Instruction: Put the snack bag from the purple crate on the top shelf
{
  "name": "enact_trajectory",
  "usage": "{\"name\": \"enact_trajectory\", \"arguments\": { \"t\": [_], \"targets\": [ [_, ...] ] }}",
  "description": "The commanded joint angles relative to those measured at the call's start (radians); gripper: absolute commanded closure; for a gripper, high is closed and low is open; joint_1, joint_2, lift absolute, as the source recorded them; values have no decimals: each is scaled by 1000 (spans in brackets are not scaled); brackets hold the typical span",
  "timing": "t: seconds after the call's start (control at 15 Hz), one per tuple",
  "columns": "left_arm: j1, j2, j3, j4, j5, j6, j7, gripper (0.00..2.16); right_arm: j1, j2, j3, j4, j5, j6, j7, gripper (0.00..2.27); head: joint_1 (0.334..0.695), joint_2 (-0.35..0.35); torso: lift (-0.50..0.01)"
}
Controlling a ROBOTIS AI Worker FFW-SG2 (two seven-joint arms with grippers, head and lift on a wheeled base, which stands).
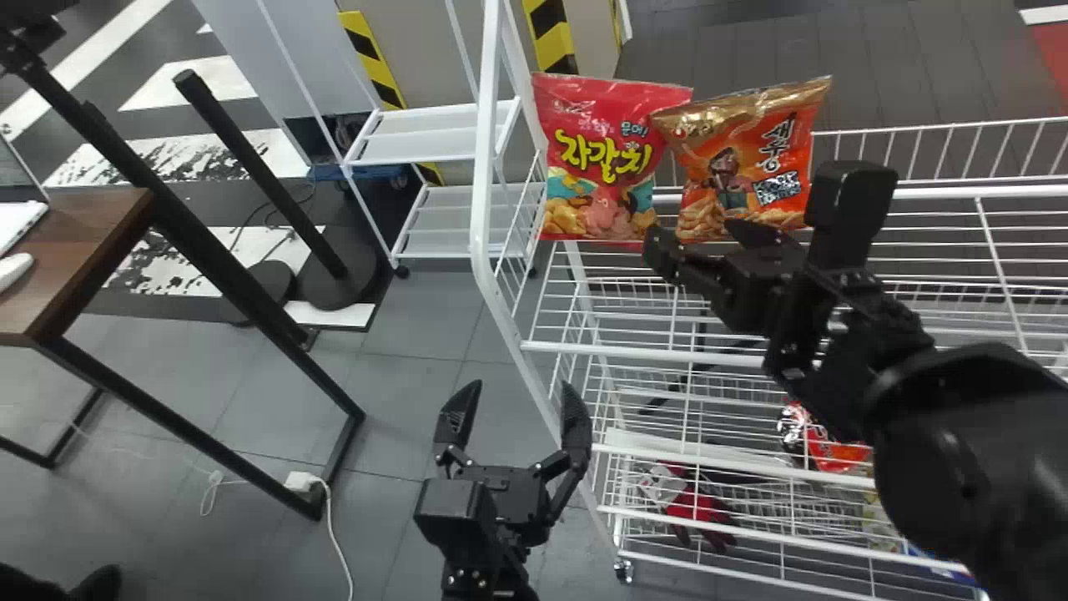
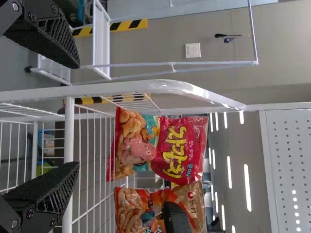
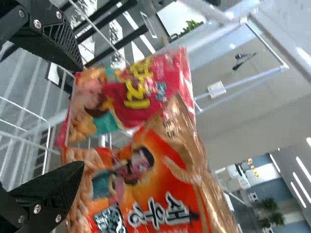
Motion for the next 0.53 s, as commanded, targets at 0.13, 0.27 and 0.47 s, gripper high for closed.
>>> {"name": "enact_trajectory", "arguments": {
  "t": [0.13,0.27,0.47],
  "targets": [
    [7,5,-2,-30,-3,25,-4,107,177,-40,-51,-276,101,104,-42,151,695,350,-1],
    [7,5,-5,-44,-8,49,-9,107,266,-114,-120,-351,160,101,-45,140,695,350,-1],
    [9,5,-14,-61,-16,64,-4,107,418,-164,-237,-424,221,74,-28,134,695,256,-1]
  ]
}}
